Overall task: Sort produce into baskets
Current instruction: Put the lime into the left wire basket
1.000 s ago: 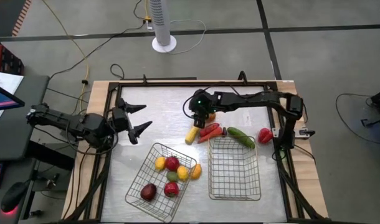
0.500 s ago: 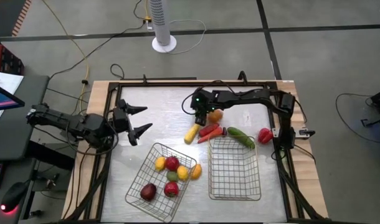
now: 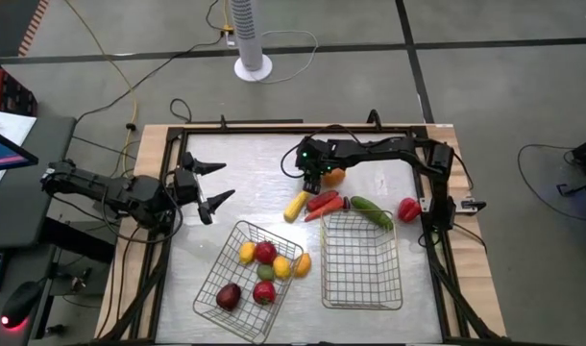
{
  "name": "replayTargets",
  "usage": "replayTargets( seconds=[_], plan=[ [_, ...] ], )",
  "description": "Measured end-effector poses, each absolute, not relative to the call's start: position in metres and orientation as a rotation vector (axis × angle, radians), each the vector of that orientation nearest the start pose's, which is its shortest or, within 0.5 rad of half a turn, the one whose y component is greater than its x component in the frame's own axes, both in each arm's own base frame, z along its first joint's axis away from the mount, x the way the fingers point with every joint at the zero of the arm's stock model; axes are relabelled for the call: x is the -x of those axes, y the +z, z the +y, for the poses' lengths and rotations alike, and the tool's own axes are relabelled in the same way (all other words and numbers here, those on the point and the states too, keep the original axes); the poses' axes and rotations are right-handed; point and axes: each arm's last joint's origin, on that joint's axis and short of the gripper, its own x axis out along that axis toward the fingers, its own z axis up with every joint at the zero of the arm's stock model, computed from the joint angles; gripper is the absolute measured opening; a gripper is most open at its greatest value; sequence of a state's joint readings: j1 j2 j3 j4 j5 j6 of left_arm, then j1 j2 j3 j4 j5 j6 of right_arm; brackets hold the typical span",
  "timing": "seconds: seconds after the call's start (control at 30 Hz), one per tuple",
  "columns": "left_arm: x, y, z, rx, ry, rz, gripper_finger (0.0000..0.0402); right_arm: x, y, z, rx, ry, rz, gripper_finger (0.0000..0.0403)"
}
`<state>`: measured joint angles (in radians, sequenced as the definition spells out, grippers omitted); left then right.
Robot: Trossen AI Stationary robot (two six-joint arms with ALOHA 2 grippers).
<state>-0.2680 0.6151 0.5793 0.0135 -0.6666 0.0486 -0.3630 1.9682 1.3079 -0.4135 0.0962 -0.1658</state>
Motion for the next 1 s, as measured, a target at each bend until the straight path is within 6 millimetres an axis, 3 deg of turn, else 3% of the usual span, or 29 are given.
replayTargets(
  seconds=[0.23, 0.5, 0.6, 0.67, 0.83, 1.0],
  plan=[
    [-0.142, 0.305, -0.020, -0.058, 0.398, 0.030, 0.0345, -0.372, 0.160, -0.144, 0.019, -0.354, 1.101, 0.0167],
    [-0.141, 0.305, -0.020, -0.059, 0.410, 0.031, 0.0345, -0.376, 0.161, -0.139, 0.023, -0.353, 1.087, 0.0159],
    [-0.141, 0.305, -0.020, -0.062, 0.412, 0.035, 0.0345, -0.382, 0.172, -0.132, 0.032, -0.335, 1.095, 0.0159],
    [-0.141, 0.304, -0.020, -0.074, 0.417, 0.046, 0.0345, -0.389, 0.191, -0.126, 0.033, -0.322, 1.090, 0.0163],
    [-0.141, 0.300, -0.019, -0.083, 0.426, 0.083, 0.0345, -0.406, 0.243, -0.089, 0.050, -0.256, 1.054, 0.0166],
    [-0.138, 0.300, -0.019, -0.079, 0.424, 0.085, 0.0345, -0.422, 0.287, -0.017, 0.107, -0.064, 0.897, 0.0167]
  ],
)
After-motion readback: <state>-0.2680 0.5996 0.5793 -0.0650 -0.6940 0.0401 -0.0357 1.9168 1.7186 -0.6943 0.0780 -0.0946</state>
